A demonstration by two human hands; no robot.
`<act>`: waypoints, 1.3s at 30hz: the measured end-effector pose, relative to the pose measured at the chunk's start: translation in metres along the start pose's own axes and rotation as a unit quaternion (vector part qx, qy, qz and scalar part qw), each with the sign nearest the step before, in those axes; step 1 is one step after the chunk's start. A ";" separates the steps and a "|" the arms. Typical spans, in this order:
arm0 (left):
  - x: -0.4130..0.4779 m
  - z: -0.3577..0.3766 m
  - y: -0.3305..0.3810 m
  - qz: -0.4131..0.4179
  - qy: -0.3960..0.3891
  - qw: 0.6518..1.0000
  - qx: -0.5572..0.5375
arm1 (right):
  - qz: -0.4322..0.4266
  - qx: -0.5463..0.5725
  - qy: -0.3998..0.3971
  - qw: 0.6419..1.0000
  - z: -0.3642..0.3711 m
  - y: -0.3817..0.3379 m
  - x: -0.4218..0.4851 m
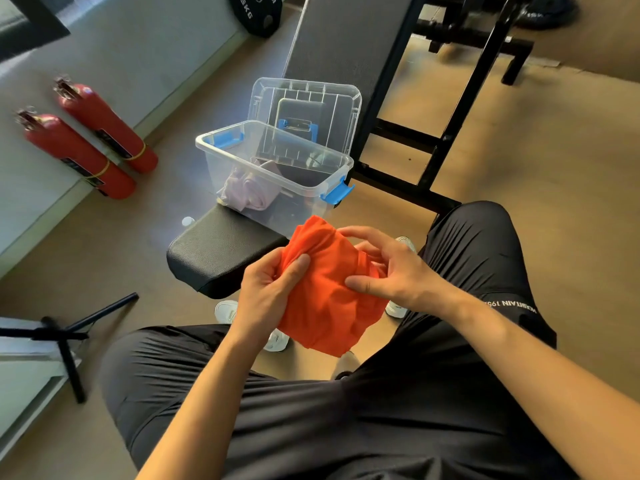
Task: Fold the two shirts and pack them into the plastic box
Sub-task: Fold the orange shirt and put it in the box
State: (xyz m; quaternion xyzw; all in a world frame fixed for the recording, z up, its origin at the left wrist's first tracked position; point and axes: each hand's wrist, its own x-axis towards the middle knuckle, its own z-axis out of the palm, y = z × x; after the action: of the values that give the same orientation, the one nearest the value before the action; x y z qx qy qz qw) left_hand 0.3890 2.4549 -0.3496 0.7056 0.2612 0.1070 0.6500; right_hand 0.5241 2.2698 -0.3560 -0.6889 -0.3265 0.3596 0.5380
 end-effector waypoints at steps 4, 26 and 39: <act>-0.001 0.001 -0.002 -0.012 0.014 1.000 -0.021 | -0.027 -0.002 0.041 0.999 0.008 0.003 -0.010; -0.015 0.011 0.034 -0.014 -0.062 0.998 -0.004 | -0.082 -0.167 0.136 0.973 0.051 -0.005 -0.015; -0.005 -0.005 0.016 -0.041 -0.162 0.983 0.076 | 0.029 0.016 0.052 0.998 0.036 0.002 -0.006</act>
State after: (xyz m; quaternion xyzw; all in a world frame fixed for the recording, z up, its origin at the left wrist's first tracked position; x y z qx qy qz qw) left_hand 0.3859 2.4559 -0.3327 0.7500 0.1888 -0.0554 0.6315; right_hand 0.4907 2.2829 -0.3630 -0.7072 -0.2721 0.3436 0.5547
